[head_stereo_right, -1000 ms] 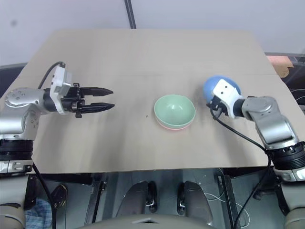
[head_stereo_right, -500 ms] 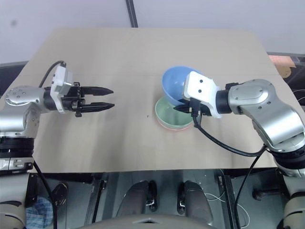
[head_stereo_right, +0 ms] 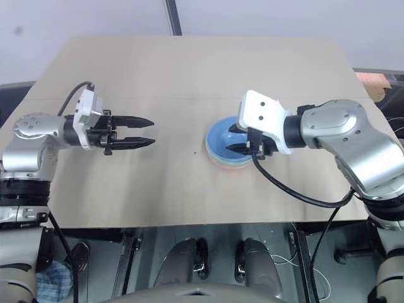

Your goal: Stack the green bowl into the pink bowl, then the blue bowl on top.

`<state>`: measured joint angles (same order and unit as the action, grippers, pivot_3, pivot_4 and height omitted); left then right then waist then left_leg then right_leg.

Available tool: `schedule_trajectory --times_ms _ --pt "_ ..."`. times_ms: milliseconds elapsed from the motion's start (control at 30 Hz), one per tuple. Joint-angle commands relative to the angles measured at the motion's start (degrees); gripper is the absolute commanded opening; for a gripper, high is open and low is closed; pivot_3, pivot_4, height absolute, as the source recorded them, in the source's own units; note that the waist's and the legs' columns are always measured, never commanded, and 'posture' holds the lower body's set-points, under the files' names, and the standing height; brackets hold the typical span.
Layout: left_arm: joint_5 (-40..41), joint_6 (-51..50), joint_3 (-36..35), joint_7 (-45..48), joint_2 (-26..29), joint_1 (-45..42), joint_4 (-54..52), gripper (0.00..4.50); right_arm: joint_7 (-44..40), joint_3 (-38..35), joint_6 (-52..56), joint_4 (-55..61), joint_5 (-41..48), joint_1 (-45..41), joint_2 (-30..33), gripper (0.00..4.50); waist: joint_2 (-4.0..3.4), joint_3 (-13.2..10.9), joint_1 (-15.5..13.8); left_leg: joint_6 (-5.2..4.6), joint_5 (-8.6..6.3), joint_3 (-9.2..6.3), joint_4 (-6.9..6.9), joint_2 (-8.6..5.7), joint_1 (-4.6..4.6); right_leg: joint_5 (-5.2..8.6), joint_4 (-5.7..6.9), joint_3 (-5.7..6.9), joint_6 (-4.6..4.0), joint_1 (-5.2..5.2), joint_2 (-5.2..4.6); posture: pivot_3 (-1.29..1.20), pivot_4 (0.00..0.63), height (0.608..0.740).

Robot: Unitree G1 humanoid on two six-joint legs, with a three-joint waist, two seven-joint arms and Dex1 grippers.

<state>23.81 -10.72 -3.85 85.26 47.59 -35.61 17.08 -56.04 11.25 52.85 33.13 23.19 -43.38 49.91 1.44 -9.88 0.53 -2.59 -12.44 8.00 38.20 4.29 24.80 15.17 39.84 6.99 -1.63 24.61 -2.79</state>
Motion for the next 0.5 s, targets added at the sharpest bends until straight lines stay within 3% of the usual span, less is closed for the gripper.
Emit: schedule_trajectory --times_ms 33,167,500 --pt "0.37 0.57 -0.51 0.36 0.02 -1.24 -0.18 2.6 -0.52 -4.4 -3.98 -1.53 -0.51 3.11 2.56 2.08 0.0 0.0 -0.04 0.0 0.0 0.0 0.0 0.0 0.01 0.0 0.0 0.0 0.0 0.0 -0.01 0.0 0.15 0.74" --pt "-0.12 0.48 -0.4 -0.12 0.06 -0.93 -0.38 2.6 -1.81 -9.47 -18.25 -6.35 -2.94 11.26 3.11 2.08 0.04 0.01 -0.07 0.0 0.0 0.01 0.01 -0.01 0.0 0.0 0.0 0.0 0.01 -0.01 0.0 0.0 0.15 0.74" --pt "-1.02 0.07 -0.63 -1.19 0.35 0.42 -0.13 2.6 -5.25 -27.11 -30.25 -16.39 2.4 27.33 2.52 2.08 0.03 0.0 -0.07 0.0 0.01 0.04 0.04 0.0 -0.04 -0.01 0.02 -0.03 0.02 -0.03 0.04 0.0 0.15 0.74"
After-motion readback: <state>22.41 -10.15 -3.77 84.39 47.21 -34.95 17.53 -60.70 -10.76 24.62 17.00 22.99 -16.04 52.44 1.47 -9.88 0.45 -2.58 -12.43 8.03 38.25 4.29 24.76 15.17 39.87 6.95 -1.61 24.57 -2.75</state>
